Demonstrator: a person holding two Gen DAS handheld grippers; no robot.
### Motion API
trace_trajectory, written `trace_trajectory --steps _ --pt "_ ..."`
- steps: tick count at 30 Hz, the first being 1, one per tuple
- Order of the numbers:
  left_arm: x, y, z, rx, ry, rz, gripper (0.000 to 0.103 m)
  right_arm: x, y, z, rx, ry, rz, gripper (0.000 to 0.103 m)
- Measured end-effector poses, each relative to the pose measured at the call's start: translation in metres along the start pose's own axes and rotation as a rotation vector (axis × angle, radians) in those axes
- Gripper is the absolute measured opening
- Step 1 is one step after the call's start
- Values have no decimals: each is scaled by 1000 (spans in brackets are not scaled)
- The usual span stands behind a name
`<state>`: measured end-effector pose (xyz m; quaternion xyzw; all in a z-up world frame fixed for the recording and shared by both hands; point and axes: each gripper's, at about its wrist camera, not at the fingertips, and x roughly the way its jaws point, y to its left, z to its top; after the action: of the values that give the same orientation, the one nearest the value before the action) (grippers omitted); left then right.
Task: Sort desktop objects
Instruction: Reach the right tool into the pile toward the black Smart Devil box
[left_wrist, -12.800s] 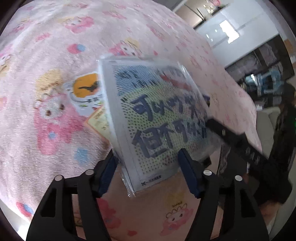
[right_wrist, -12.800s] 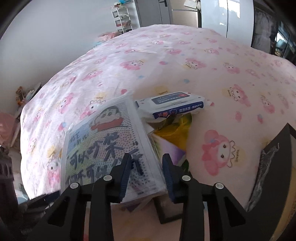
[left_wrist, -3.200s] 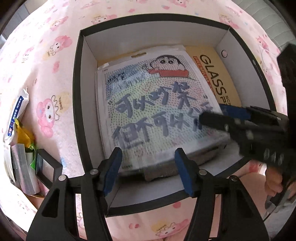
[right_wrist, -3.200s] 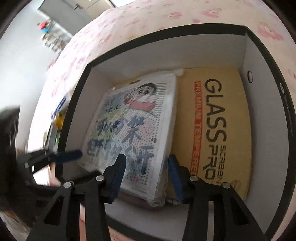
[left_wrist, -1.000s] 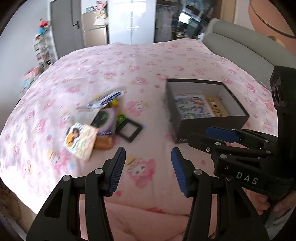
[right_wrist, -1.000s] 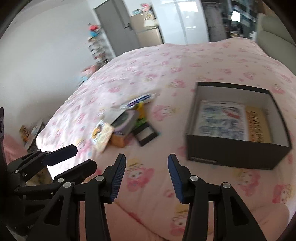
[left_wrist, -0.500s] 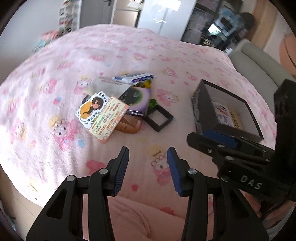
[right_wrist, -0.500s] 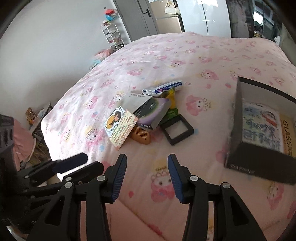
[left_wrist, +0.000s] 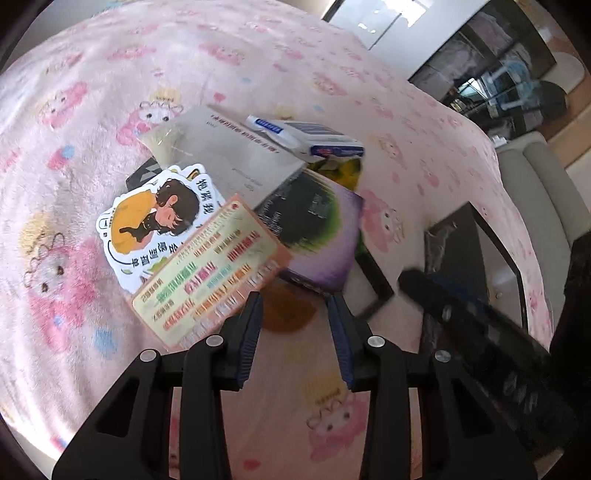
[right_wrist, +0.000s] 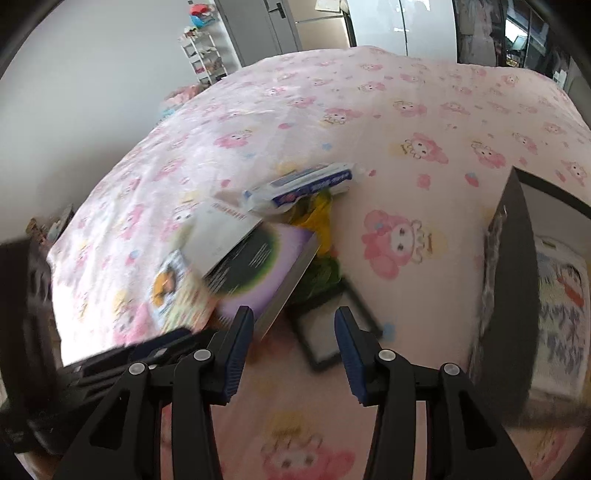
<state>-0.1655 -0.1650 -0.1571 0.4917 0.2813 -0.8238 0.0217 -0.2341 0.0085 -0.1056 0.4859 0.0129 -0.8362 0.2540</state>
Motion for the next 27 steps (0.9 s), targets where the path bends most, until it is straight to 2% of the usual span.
trace_trajectory --steps 5,10,12,16,19,23,24,27 --pt "18 11 -7 -40 37 -52 36 32 -6 33 -26 -4 -38 43" --pt "24 21 1 -71 4 -16 36 65 -6 52 -55 15 -31 43" --pt "23 28 1 -106 3 -35 36 78 -9 54 -48 40 -11 43" --pt "23 29 0 -117 1 -39 36 78 -10 47 -16 67 79 35" --pt "21 27 1 -118 -5 -31 36 68 1 34 -55 76 86 30" --pt "16 30 0 -138 -19 -33 35 48 15 8 -108 138 172 26" --pt "15 31 0 -144 -21 -31 35 44 20 4 -140 141 159 26" --pt "14 31 0 -150 -29 -36 35 37 25 6 -197 72 33 26"
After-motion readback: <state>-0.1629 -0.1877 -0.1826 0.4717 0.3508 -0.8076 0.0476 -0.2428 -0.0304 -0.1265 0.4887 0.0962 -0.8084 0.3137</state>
